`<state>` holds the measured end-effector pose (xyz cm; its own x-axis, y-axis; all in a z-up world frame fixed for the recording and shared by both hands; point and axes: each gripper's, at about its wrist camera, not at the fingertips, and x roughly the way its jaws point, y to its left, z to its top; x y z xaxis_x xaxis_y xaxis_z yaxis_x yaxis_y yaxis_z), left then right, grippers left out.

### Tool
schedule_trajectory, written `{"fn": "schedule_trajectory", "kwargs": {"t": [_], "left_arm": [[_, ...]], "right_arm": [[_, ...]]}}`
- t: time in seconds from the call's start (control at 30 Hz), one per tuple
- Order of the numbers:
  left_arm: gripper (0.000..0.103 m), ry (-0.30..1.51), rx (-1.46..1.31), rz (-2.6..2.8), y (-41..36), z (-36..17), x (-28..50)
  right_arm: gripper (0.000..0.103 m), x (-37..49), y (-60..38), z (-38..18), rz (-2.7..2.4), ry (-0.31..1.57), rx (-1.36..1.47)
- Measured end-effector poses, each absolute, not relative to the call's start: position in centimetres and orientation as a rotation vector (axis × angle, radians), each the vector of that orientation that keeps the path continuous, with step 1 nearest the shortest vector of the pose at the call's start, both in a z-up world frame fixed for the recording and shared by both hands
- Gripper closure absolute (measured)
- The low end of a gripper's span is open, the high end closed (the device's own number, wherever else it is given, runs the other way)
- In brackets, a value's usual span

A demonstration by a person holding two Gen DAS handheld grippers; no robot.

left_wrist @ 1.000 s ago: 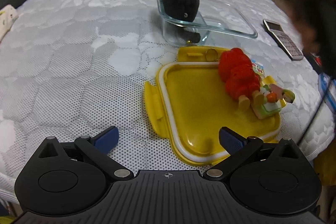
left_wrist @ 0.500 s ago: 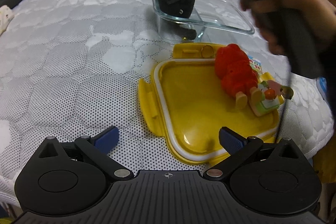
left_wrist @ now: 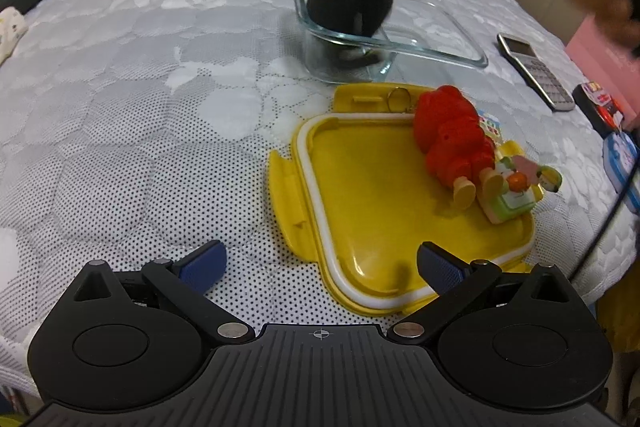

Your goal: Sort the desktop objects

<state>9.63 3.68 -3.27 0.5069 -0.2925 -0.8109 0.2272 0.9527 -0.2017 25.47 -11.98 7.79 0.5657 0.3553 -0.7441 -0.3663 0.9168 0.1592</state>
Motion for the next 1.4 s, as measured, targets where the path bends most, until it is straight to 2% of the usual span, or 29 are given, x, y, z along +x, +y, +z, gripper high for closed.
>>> {"fn": "schedule_trajectory", "kwargs": {"t": [0.07,0.1,0.2,0.23,0.37,0.43,0.57,0.73,0.8,0.87,0.9,0.93,0.97,1.0,1.13,1.4], "left_arm": [[0.0,0.991,-0.068,-0.316,3.5,-3.3,9.6],[0.0,0.991,-0.063,-0.317,3.5,-3.3,9.6],[0.0,0.991,-0.057,-0.315,3.7,-3.4,9.5],[0.0,0.991,-0.063,-0.312,3.9,-3.4,9.5],[0.0,0.987,-0.108,-0.301,4.6,-3.3,9.8],[0.0,0.987,-0.111,-0.301,4.5,-3.3,9.9],[0.0,0.988,-0.073,-0.307,4.0,-3.3,9.6],[0.0,0.993,-0.083,-0.305,4.3,-3.5,9.8],[0.0,0.994,-0.089,-0.304,4.3,-3.5,9.9],[0.0,0.994,-0.085,-0.304,4.3,-3.6,9.9],[0.0,0.994,-0.081,-0.304,4.2,-3.6,9.9],[0.0,0.993,-0.078,-0.303,4.2,-3.6,9.9],[0.0,0.993,-0.075,-0.303,4.1,-3.6,9.9],[0.0,0.992,-0.074,-0.304,4.1,-3.6,9.8],[0.0,0.991,-0.079,-0.308,4.3,-3.6,9.7],[0.0,0.99,-0.08,-0.304,4.3,-3.6,9.8]], "right_arm": [[0.096,26.1,-11.5,8.0,0.386,0.842,-0.046],[0.09,26.3,-11.0,7.9,0.355,0.816,-0.091],[0.061,25.2,-10.2,7.4,0.335,0.711,-0.201],[0.058,24.3,-9.9,7.2,0.353,0.671,-0.239],[0.06,20.9,-9.1,4.9,0.361,0.641,-0.392],[0.067,20.2,-8.8,3.8,0.365,0.656,-0.402],[0.072,22.5,-7.8,1.3,0.346,0.786,-0.348],[0.073,25.5,-7.3,0.8,0.268,0.695,-0.372],[0.072,27.0,-7.3,0.7,0.26,0.703,-0.351],[0.062,27.8,-7.3,0.9,0.264,0.715,-0.329],[0.051,28.0,-7.3,0.9,0.265,0.72,-0.326],[0.044,28.2,-7.3,0.8,0.269,0.725,-0.324],[0.043,28.4,-7.3,0.6,0.273,0.731,-0.322],[0.043,28.5,-7.2,0.2,0.272,0.734,-0.323],[0.056,28.1,-7.7,0.3,0.262,0.725,-0.264],[0.056,27.6,-11.7,4.8,0.352,0.876,-0.051]]}}
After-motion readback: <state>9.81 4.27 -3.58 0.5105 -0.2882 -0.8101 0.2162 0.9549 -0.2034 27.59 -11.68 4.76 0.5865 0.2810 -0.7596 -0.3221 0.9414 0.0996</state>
